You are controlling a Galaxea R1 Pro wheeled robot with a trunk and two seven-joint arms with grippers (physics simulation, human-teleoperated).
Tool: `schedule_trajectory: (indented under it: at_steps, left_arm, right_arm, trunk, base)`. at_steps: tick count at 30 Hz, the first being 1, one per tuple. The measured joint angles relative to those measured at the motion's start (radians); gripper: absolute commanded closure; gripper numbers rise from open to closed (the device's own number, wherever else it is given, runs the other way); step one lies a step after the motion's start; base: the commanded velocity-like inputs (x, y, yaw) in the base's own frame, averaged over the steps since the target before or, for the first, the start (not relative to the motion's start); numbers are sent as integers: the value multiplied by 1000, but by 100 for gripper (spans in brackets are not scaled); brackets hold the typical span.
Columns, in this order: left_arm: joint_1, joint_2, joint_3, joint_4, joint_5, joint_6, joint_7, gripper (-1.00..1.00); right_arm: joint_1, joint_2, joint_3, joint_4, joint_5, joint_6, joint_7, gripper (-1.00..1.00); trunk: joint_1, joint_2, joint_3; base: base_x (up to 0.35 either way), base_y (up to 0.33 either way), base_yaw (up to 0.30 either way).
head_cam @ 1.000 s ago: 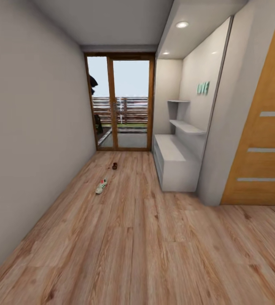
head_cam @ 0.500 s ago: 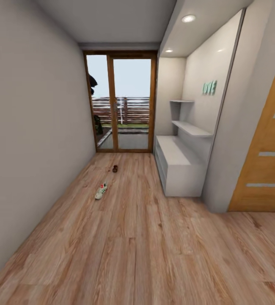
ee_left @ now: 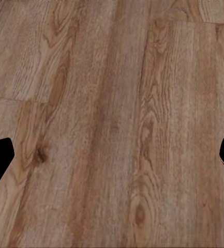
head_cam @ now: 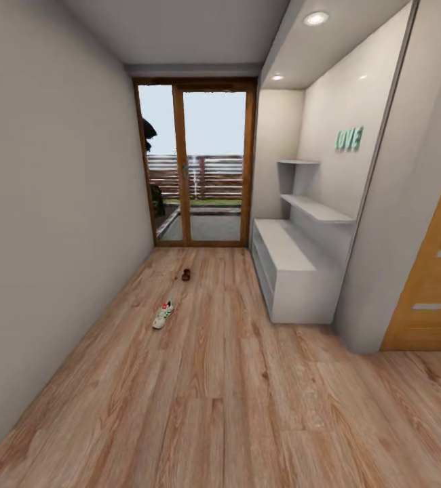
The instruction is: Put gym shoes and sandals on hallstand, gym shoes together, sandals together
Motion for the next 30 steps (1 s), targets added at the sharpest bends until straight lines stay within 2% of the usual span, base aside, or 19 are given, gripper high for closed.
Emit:
schedule_trajectory:
  at_steps: [30]
  left_arm:
    - [0,0,0,0,0,0,0,-100]
  right_arm:
    - [0,0,0,0,0,0,0,-100]
  trunk:
    - [0,0,0]
  base:
    - [337,2,6]
